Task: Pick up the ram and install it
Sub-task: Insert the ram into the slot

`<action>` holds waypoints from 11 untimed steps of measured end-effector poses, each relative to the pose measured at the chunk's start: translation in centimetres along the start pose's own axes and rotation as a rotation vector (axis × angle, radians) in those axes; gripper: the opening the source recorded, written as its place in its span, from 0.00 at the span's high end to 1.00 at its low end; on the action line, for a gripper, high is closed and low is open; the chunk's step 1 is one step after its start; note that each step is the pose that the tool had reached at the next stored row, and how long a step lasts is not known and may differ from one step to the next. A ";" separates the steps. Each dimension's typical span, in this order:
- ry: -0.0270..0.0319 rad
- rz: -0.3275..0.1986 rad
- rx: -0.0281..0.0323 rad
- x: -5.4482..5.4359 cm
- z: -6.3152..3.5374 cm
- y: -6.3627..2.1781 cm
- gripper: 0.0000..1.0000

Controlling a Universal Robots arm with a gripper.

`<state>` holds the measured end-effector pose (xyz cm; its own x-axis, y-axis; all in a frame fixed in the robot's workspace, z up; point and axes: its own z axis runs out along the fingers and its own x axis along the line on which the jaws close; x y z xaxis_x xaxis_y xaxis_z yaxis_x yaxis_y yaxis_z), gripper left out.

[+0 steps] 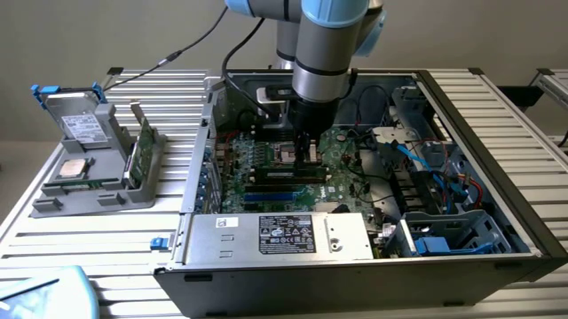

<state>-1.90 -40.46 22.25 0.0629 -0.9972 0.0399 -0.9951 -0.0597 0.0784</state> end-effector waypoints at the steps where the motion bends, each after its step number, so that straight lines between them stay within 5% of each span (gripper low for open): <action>1: 0.0003 0.000 0.0000 0.0 0.02 0.00 0.87; 11: 0.0023 0.000 -0.0001 0.0 0.23 -0.02 0.87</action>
<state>-1.90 -40.45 22.02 0.0630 -0.9971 0.0422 -0.9951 -0.0595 0.0785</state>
